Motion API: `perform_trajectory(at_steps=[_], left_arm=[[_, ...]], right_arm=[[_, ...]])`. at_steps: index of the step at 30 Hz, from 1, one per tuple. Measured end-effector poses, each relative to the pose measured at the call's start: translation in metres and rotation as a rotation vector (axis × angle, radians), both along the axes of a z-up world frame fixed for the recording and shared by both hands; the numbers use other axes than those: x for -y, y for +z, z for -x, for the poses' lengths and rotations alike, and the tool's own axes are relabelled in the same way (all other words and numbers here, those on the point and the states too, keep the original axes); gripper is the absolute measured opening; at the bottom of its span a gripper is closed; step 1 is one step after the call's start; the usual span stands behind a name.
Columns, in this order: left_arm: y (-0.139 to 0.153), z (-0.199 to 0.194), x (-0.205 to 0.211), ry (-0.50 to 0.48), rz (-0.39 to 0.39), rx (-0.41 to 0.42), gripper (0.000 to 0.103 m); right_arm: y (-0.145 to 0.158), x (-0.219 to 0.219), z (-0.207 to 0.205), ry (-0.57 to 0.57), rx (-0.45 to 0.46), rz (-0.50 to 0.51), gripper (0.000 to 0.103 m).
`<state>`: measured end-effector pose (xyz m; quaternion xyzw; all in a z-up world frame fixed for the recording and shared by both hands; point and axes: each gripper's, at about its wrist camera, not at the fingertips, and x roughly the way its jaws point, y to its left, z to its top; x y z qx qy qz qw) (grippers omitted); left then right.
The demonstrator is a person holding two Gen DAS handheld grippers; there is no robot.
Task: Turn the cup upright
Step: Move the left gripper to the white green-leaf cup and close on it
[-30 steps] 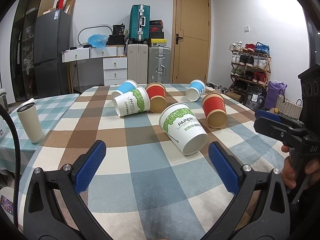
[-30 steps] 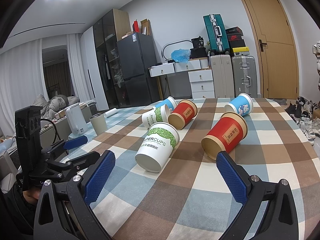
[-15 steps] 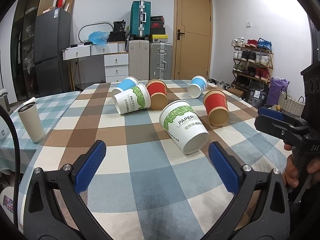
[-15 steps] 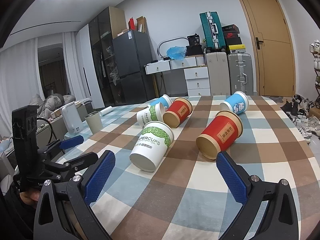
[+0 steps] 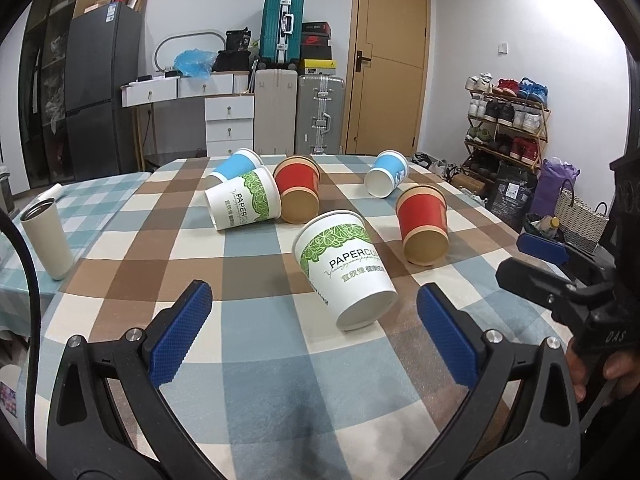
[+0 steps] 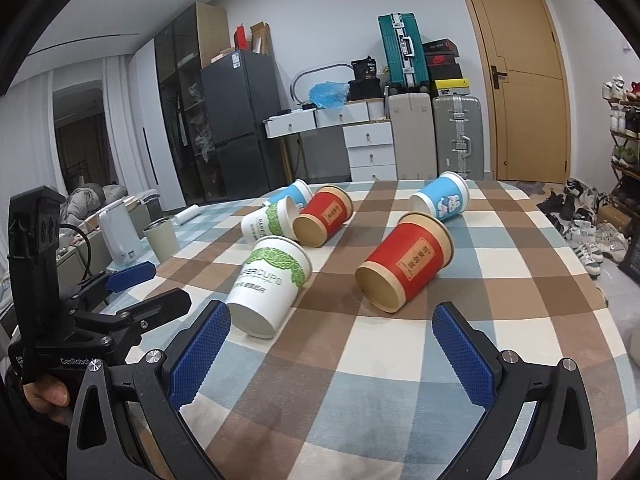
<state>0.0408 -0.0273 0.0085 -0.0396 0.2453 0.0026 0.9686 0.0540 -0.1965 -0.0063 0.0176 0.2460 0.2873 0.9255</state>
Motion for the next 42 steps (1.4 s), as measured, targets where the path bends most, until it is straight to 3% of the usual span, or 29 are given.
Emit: perform_trajectory(at_steps=[13, 18, 23, 27, 31, 34, 42], left_arm=[[-0.011, -0.061, 0.017, -0.024, 0.072, -0.135, 0.101], [-0.017, -0.078, 0.026, -0.027, 0.064, -0.177, 0.094], [-0.025, -0.091, 0.028, -0.025, 0.077, -0.238, 0.079], [-0.028, -0.096, 0.031, -0.028, 0.078, -0.246, 0.076], [-0.029, -0.096, 0.034, -0.034, 0.067, -0.257, 0.06], [-0.029, -0.096, 0.034, -0.034, 0.079, -0.256, 0.055], [-0.027, -0.086, 0.029, -0.025, 0.083, -0.241, 0.054]], right_arm=[[-0.003, 0.014, -0.013, -0.054, -0.028, 0.001, 0.103], [-0.004, 0.016, -0.013, -0.052, -0.034, -0.007, 0.103], [-0.005, 0.016, -0.013, -0.051, -0.04, -0.01, 0.103], [-0.005, 0.016, -0.013, -0.048, -0.039, -0.011, 0.103], [-0.006, 0.016, -0.013, -0.047, -0.039, -0.009, 0.103], [-0.007, 0.014, -0.014, -0.044, -0.039, -0.009, 0.103], [-0.007, 0.013, -0.013, -0.043, -0.037, -0.003, 0.103]])
